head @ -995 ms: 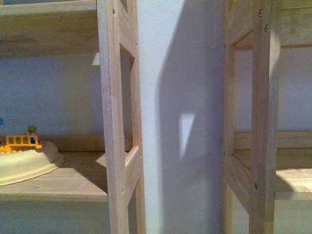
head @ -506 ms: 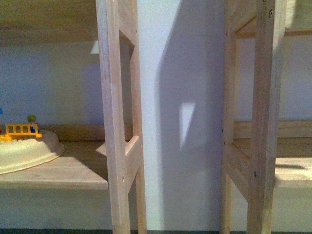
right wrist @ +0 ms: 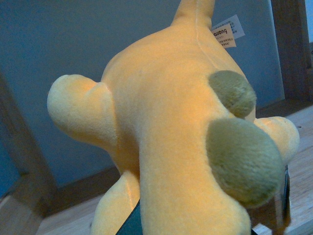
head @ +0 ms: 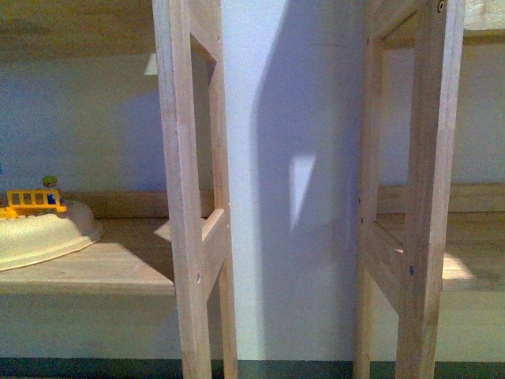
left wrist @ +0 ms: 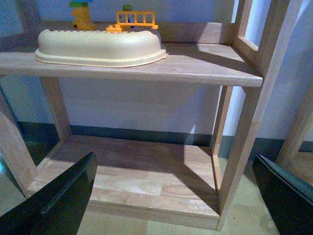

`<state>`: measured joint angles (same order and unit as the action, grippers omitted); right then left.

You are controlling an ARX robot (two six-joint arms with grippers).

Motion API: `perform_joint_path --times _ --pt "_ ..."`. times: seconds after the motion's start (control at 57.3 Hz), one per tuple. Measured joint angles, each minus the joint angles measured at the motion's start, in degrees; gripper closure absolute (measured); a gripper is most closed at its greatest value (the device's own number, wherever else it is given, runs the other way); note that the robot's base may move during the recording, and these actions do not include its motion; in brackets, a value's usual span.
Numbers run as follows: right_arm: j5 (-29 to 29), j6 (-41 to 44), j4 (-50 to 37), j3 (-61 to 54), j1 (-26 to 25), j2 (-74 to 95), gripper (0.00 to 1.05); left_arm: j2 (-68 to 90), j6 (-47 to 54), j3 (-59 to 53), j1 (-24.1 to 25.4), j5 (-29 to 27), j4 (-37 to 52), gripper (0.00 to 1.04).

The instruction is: Put away toys

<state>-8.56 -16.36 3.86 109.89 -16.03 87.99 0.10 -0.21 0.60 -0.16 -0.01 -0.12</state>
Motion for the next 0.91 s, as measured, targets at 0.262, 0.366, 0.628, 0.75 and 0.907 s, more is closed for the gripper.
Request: perform_joint_path --times 0.262,0.366,0.628,0.75,0.907 --pt "2.64 -2.38 4.79 10.88 2.34 9.51 0.98 0.00 0.00 0.00 0.00 0.00 0.00 0.06" --pt "2.62 -2.40 5.05 12.83 4.83 11.26 0.98 0.00 0.00 0.00 0.00 0.00 0.00 0.06" --pt "2.40 -2.60 5.29 15.78 10.88 14.27 0.98 0.00 0.00 0.00 0.00 0.00 0.00 0.06" --pt "2.10 -3.34 5.22 15.96 12.09 15.72 0.98 0.00 0.00 0.00 0.00 0.00 0.00 0.06" --pt "2.75 -4.35 4.04 15.93 11.85 16.76 0.98 0.00 0.00 0.00 0.00 0.00 0.00 0.06"
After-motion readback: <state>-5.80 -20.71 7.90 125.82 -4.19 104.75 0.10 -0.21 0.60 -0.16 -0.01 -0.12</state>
